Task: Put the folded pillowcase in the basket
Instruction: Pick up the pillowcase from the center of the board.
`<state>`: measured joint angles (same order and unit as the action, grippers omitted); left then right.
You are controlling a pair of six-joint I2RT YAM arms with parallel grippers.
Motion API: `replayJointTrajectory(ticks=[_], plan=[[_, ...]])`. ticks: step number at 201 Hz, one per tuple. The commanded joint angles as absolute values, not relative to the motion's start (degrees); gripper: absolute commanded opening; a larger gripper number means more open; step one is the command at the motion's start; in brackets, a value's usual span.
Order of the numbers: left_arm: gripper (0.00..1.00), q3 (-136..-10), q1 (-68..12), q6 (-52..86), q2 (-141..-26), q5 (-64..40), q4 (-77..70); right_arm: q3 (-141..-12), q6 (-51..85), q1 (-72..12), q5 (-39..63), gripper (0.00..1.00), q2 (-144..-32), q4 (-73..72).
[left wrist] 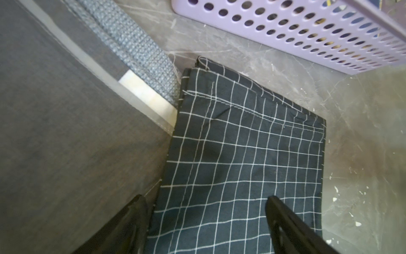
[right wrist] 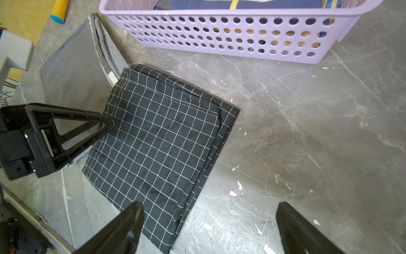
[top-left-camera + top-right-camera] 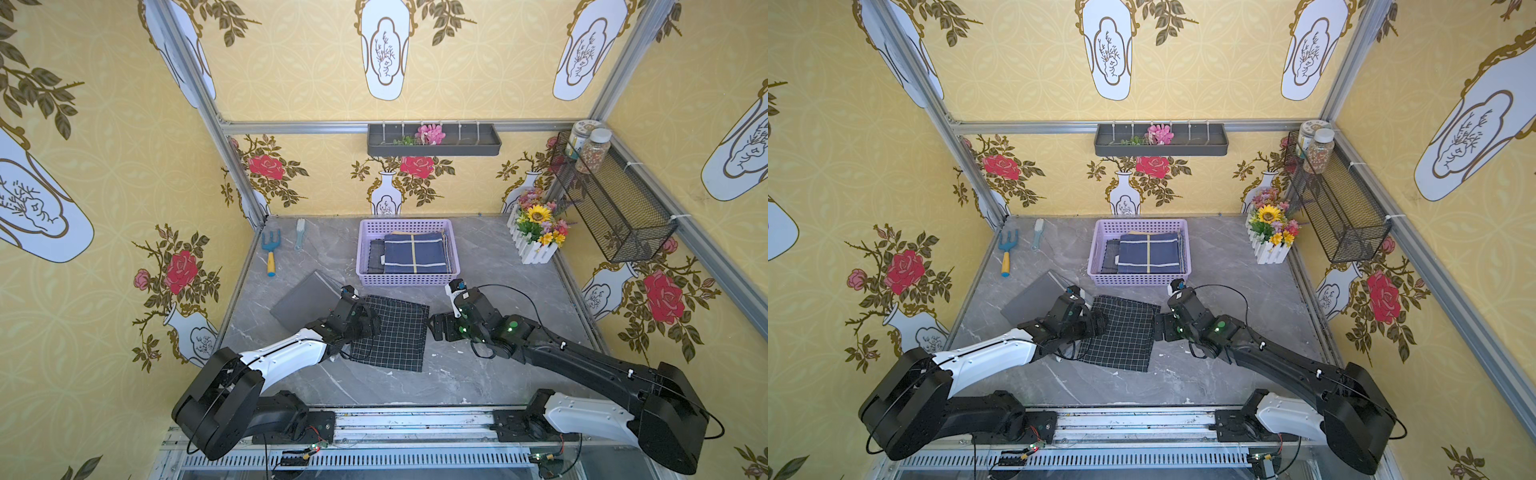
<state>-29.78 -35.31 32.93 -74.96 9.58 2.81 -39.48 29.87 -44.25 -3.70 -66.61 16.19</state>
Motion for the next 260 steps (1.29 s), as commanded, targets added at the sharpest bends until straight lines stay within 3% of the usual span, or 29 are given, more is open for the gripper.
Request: replayJointTrajectory(ticks=[1,111,190,215,236,260], plan=[[0.88,-30.01,-35.33,32.92,-76.16,10.39,1.89,-39.24,31.10,-44.32,-4.66,0.97,-67.22,13.01],[0.62,-30.10,-39.66,35.04,-79.98,8.58,-0.18,-37.74,36.10,-44.21,-7.32,0.97,-68.65,13.46],[0.29,-29.62,-42.79,37.56,-81.94,9.12,-2.53,-38.22,37.27,-43.97,-3.77,0.98,-75.19,13.03],[0.17,-28.61,-43.41,38.00,-81.66,9.90,-3.78,-38.34,36.40,-42.49,-2.14,0.89,-77.07,11.77],[0.08,-27.13,-43.74,38.16,-81.31,10.33,-5.47,-37.98,35.28,-39.97,2.74,0.68,-79.17,8.81],[0.02,-25.94,-43.86,38.49,-81.28,10.25,-7.30,-38.10,34.87,-37.91,4.74,0.69,-81.69,7.38]])
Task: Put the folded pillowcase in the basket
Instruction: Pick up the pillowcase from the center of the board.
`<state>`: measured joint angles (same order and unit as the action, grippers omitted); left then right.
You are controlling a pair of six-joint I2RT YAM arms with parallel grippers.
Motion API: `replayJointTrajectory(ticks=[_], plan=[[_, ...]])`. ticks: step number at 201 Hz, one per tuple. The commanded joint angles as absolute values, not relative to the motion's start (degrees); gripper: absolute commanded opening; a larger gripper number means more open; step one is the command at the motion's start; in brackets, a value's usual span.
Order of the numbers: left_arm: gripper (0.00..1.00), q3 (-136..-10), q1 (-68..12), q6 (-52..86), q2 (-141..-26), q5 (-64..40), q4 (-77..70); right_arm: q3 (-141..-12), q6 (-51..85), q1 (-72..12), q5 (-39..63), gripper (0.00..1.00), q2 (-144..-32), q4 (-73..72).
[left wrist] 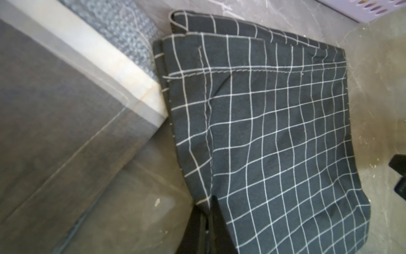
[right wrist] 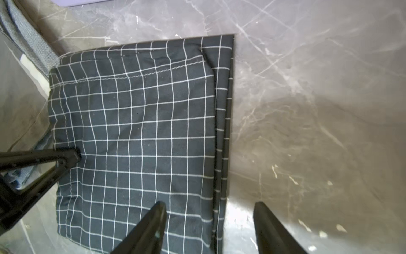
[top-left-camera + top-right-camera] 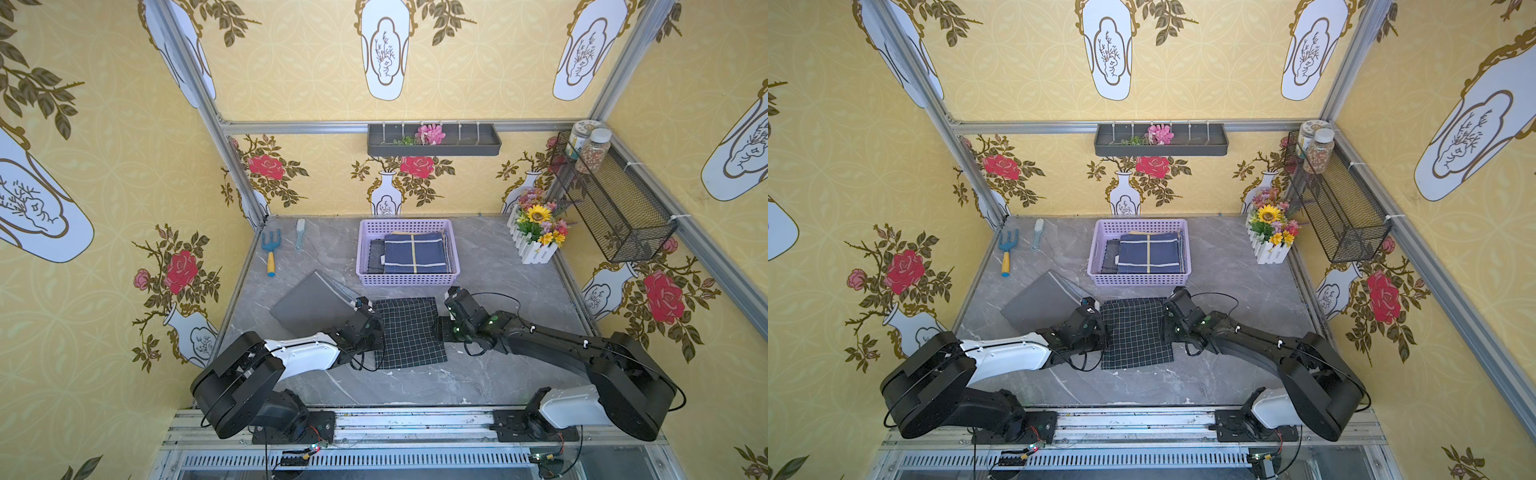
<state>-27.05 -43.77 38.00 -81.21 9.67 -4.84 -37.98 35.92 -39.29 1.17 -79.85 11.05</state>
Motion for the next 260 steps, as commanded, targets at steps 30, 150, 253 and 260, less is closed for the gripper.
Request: replayJointTrajectory(ticks=[30,150,253,260], plan=[[0.00,-26.39,-44.12,38.56,-81.87,9.89,-7.72,-40.50,33.13,-37.36,4.72,0.69,-84.81,8.59],[0.00,-27.33,-44.74,38.76,-82.92,9.61,-8.60,-45.92,31.55,-34.63,5.60,0.53,-93.06,10.06],[0.00,-27.60,-45.57,39.20,-85.45,9.31,-10.24,-45.59,32.09,-34.37,6.33,0.43,-95.49,10.37],[0.00,-27.66,-45.61,39.28,-85.62,9.30,-10.28,-45.45,32.14,-34.24,6.33,0.39,-95.61,10.37]])
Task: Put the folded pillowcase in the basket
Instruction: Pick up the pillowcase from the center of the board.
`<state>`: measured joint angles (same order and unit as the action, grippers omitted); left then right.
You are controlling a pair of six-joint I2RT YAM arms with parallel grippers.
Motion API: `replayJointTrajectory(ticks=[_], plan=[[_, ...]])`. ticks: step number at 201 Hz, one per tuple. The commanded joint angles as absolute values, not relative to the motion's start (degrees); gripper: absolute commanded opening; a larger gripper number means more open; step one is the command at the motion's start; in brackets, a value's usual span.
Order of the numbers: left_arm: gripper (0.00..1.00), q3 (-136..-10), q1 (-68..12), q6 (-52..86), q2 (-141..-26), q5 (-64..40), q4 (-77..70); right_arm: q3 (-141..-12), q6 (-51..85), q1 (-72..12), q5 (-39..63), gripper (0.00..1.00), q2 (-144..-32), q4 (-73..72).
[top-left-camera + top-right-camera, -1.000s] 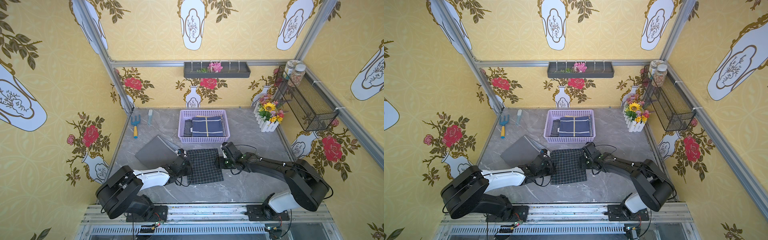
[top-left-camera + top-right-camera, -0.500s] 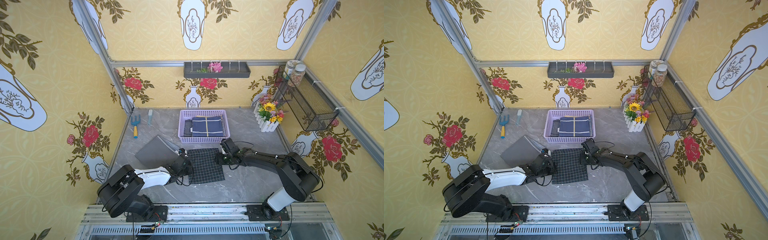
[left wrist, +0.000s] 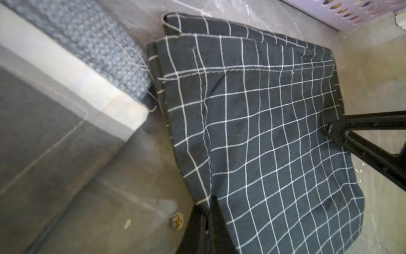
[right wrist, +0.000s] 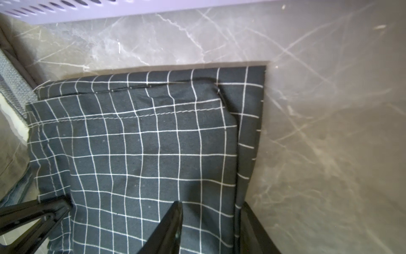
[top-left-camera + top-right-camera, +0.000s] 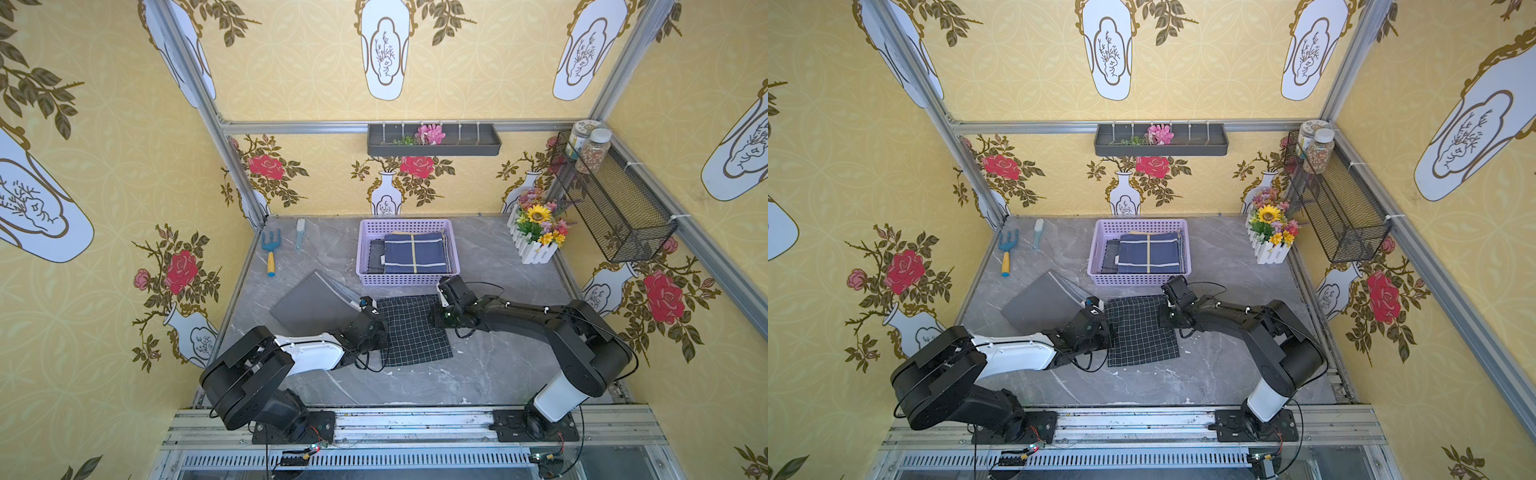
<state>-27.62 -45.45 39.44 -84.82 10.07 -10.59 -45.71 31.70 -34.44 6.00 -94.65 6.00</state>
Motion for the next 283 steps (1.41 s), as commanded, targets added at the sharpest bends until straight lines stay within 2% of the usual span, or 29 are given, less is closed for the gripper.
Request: replayJointTrajectory(ticks=[1,32,89,130,209,283], plan=[[0.00,-27.67,-45.61,39.28,-85.61,9.31,-10.28,-45.53,32.11,-34.26,6.33,0.39,-95.66,10.42],[0.00,-27.34,-45.62,39.42,-85.81,9.32,-10.73,-45.21,32.13,-34.21,6.02,0.33,-95.50,10.55],[0.00,-27.25,-45.79,39.85,-86.04,9.76,-11.13,-44.82,31.33,-34.04,4.26,0.14,-94.40,11.42],[0.00,-27.16,-46.12,40.24,-86.12,10.06,-11.29,-44.03,30.87,-34.04,3.91,0.06,-93.26,11.20],[0.00,-25.43,-46.58,40.56,-81.34,11.41,-12.04,-42.85,30.16,-34.06,4.13,0.04,-88.14,10.46],[0.00,-25.11,-46.58,39.37,-70.33,14.62,-8.91,-40.58,29.74,-34.18,3.28,0.04,-76.32,8.84]])
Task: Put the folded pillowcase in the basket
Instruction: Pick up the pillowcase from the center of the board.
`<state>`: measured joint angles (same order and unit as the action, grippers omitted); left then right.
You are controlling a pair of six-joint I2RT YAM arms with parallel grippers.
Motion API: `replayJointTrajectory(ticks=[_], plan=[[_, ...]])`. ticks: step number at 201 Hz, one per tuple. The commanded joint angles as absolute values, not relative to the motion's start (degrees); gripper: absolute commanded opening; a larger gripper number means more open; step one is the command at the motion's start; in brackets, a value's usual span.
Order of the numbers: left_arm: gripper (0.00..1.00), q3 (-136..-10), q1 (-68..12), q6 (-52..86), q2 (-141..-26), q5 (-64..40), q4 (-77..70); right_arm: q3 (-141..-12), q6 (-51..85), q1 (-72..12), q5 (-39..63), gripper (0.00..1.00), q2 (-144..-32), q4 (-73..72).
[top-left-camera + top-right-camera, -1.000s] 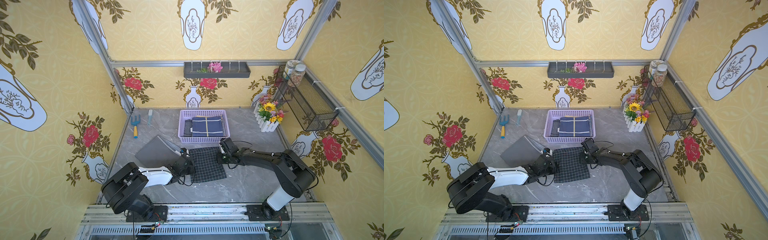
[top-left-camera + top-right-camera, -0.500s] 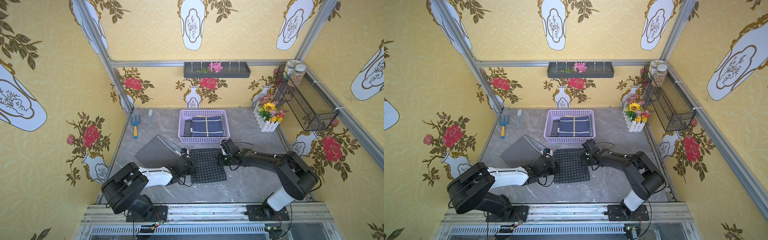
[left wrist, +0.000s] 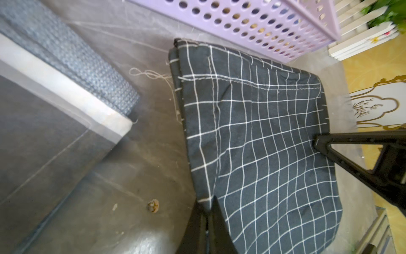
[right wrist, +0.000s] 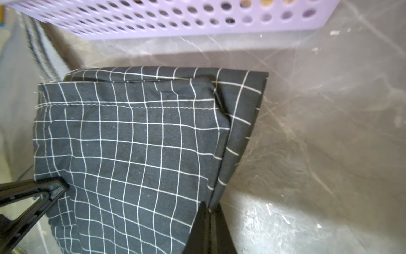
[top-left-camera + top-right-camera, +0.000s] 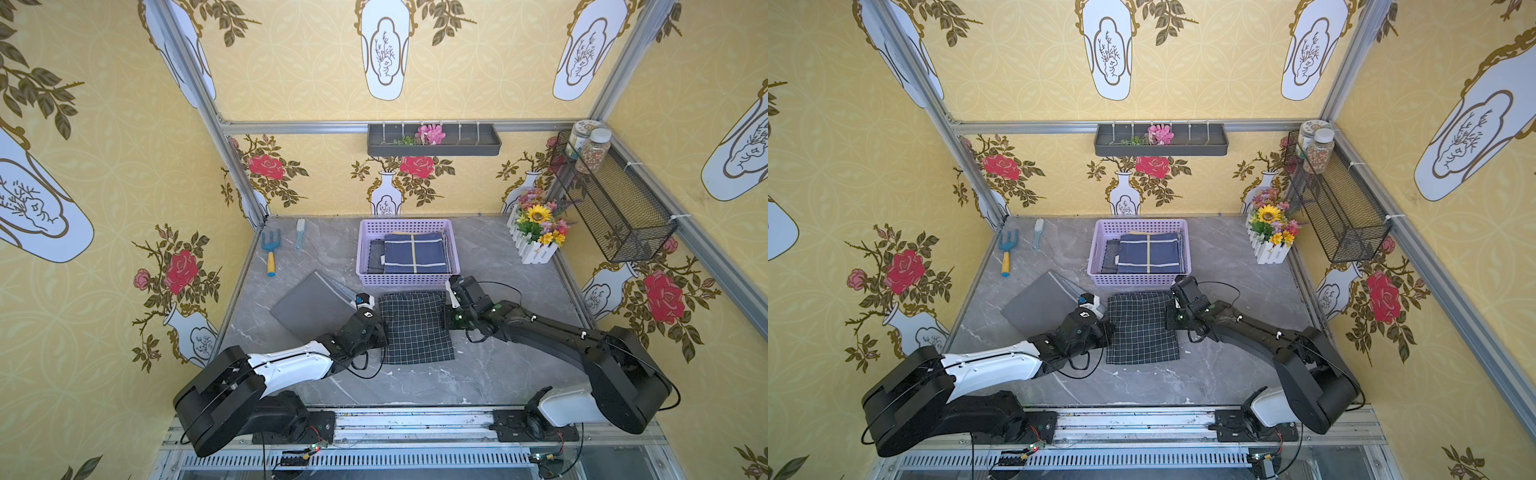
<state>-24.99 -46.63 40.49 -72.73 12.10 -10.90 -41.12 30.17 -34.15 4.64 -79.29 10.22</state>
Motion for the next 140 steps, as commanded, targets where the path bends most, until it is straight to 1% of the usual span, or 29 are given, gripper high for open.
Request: replayJointTrajectory(ticks=[1,36,66,102,140], plan=[[0.00,-25.21,-46.58,39.29,-70.10,14.69,-8.85,-40.59,29.72,-34.18,3.26,0.04,-76.13,8.81],[0.00,-27.95,-46.58,36.64,-65.92,16.96,-5.89,-41.90,28.93,-34.08,2.18,0.05,-72.25,8.75],[0.00,-31.57,-46.51,33.29,-64.53,20.07,-3.75,-45.02,27.83,-33.52,1.33,0.05,-71.10,9.37],[0.00,-36.48,-45.18,29.36,-65.93,21.60,-2.72,-49.49,26.69,-31.62,2.32,0.05,-72.33,9.03],[0.00,-40.54,-40.73,25.34,-69.20,18.44,-5.04,-53.34,25.53,-28.51,4.39,0.05,-75.81,6.94]])
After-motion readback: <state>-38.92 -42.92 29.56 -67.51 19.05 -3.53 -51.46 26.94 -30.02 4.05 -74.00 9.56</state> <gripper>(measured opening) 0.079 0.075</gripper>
